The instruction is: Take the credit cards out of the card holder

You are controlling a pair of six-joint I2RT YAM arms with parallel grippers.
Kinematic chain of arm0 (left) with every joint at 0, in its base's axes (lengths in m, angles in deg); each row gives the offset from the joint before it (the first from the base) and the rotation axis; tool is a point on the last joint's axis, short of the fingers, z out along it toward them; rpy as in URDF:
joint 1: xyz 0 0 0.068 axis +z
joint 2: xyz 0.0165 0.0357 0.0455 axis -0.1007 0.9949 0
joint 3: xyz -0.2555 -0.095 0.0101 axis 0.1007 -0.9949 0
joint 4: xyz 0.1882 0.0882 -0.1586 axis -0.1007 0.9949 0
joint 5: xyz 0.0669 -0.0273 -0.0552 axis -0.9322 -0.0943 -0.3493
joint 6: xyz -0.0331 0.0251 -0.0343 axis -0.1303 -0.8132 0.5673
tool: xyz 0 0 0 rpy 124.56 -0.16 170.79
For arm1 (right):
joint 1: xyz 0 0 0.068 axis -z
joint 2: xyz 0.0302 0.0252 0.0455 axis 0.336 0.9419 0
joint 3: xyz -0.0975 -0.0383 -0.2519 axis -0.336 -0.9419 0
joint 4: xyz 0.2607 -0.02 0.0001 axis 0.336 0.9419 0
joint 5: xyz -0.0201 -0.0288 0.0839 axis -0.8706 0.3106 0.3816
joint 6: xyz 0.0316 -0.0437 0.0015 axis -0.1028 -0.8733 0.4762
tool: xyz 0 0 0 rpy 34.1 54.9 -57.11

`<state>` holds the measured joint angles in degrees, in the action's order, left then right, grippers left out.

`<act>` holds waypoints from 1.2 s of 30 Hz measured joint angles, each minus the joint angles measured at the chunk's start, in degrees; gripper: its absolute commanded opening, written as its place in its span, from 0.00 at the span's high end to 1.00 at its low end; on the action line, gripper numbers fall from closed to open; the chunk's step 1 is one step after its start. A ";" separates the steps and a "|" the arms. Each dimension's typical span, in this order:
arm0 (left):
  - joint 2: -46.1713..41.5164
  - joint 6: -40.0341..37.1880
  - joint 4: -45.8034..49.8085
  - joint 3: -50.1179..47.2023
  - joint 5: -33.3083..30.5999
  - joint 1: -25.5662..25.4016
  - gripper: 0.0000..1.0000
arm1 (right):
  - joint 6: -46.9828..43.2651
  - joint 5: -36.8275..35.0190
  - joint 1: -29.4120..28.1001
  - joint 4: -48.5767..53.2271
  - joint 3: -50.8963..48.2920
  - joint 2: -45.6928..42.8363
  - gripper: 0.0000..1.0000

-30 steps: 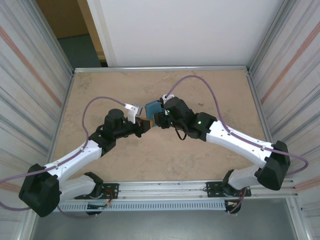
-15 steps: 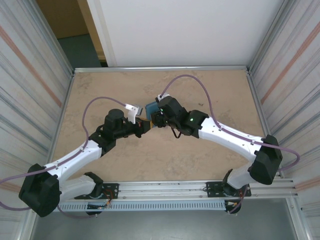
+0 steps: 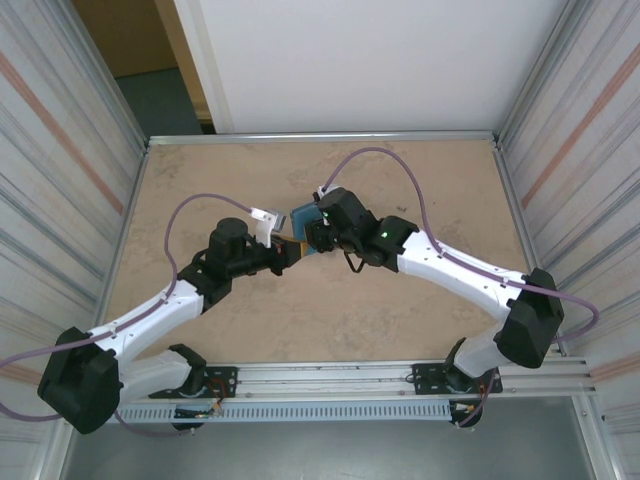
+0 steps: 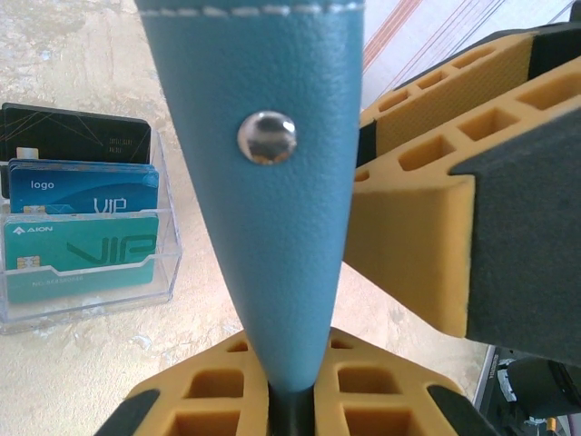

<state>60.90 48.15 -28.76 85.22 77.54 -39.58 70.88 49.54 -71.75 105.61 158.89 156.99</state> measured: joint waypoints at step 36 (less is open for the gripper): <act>-2.71 -2.99 1.46 0.52 8.04 2.05 1.00 | 1.51 2.62 7.28 -0.63 -6.91 -7.82 0.82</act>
<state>58.18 45.15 -27.30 85.75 85.58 -37.52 72.38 52.16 -64.47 104.98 151.99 149.17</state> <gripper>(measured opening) 0.136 0.175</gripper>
